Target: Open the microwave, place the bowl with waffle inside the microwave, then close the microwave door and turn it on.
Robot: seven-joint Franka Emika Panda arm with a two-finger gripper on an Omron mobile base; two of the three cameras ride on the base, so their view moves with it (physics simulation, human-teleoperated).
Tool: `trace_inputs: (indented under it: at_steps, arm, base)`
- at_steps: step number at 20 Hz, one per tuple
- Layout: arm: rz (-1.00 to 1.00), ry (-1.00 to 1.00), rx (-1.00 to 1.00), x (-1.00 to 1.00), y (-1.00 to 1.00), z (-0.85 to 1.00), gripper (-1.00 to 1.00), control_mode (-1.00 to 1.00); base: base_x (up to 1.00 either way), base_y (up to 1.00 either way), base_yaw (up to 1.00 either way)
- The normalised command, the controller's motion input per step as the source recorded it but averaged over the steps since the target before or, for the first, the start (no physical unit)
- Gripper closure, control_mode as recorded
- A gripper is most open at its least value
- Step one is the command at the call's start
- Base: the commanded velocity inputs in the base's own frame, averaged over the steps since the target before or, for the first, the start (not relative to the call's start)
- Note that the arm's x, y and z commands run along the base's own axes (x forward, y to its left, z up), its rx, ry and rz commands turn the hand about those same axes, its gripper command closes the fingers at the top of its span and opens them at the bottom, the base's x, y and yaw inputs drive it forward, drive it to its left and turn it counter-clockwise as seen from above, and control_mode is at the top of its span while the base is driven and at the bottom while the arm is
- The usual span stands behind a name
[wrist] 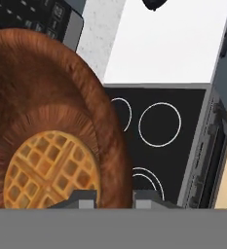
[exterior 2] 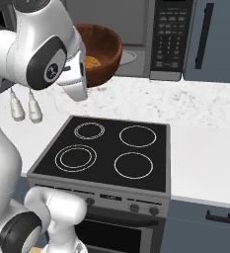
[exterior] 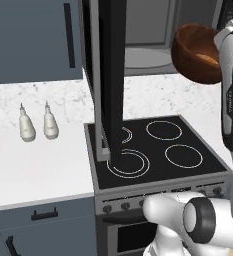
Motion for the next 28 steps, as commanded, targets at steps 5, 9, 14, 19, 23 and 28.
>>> trace_inputs:
  at_steps: [5,9,14,19,23,28]
  arm:
    - [0.00,0.00,0.00,0.86,0.22,0.01,1.00,-1.00]
    - [0.00,-0.04,0.00,0.75,0.31,0.00,1.00,-1.00]
    - [0.00,-0.07,0.00,0.63,0.30,0.00,1.00,-1.00]
    - [0.00,-0.08,0.00,0.57,0.19,-0.02,1.00,-1.00]
    - [0.00,-0.03,0.00,0.53,0.20,-0.04,1.00,-1.00]
    - [0.01,0.07,-0.05,0.56,0.22,-0.01,1.00,-1.00]
  base:
    - [0.00,0.00,0.00]
    - [0.00,0.00,0.00]
    - [0.00,0.00,0.00]
    - [0.00,0.00,0.00]
    - [0.00,0.00,0.00]
    - [0.00,0.00,0.00]
